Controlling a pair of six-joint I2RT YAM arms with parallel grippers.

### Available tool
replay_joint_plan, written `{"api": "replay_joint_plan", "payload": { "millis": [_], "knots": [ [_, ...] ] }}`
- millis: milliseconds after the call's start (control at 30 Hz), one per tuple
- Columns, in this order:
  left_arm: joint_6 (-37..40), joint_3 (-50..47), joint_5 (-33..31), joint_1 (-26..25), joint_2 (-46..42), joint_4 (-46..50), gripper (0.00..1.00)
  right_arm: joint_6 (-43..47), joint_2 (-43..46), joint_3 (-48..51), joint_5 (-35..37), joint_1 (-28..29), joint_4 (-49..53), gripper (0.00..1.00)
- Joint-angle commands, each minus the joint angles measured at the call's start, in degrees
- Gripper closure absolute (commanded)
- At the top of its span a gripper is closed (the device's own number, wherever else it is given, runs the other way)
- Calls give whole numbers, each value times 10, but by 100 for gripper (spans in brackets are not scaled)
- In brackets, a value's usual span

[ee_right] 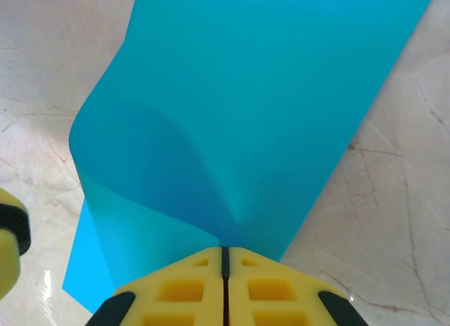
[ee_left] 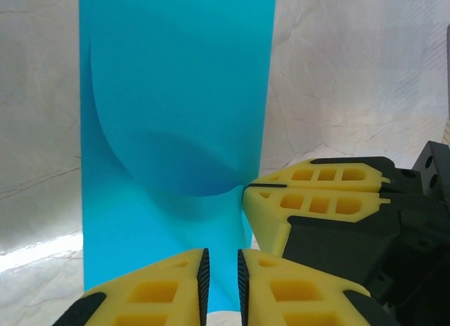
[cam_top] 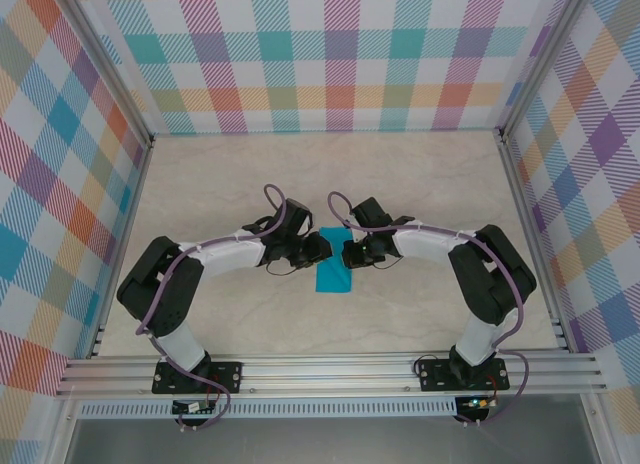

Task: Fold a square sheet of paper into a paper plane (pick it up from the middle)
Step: Fold the triangle a second time at the center of the table.

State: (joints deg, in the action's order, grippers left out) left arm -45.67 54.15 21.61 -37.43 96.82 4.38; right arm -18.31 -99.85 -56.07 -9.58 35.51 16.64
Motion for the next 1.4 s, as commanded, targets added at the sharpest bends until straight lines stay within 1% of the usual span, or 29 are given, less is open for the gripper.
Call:
{"api": "replay_joint_plan", "payload": {
  "millis": [0, 467, 567, 700, 833, 900, 967, 1033, 1200, 1267, 1367],
  "knots": [
    [-15, 3, 13, -9, 11, -28, 81, 15, -8, -13, -11, -6, 5, 93],
    [-21, 11, 15, -11, 44, -45, 81, 13, -2, -7, -27, -13, -4, 92],
    [-22, 11, 11, -11, 50, -46, 81, 6, 5, 2, -34, -15, -11, 91],
    [-26, 11, 3, -11, 56, -44, 82, -8, 25, 17, -56, -21, -20, 87],
    [-28, 14, 0, -11, 62, -44, 82, -27, 49, 38, -81, -30, -37, 79],
    [-28, 13, -2, -11, 63, -43, 82, -38, 58, 48, -99, -36, -48, 76],
    [-29, 14, -4, -11, 63, -44, 82, -50, 67, 61, -116, -39, -58, 69],
    [-30, 13, -4, -11, 62, -43, 82, -62, 75, 71, -135, -41, -71, 67],
    [-31, 14, -6, -11, 61, -42, 82, -99, 82, 94, -174, -43, -109, 56],
    [-31, 14, -5, -11, 61, -43, 82, -107, 82, 98, -172, -42, -114, 56],
    [-31, 14, -3, -11, 61, -43, 82, -111, 75, 101, -175, -42, -123, 62]
  ]
}}
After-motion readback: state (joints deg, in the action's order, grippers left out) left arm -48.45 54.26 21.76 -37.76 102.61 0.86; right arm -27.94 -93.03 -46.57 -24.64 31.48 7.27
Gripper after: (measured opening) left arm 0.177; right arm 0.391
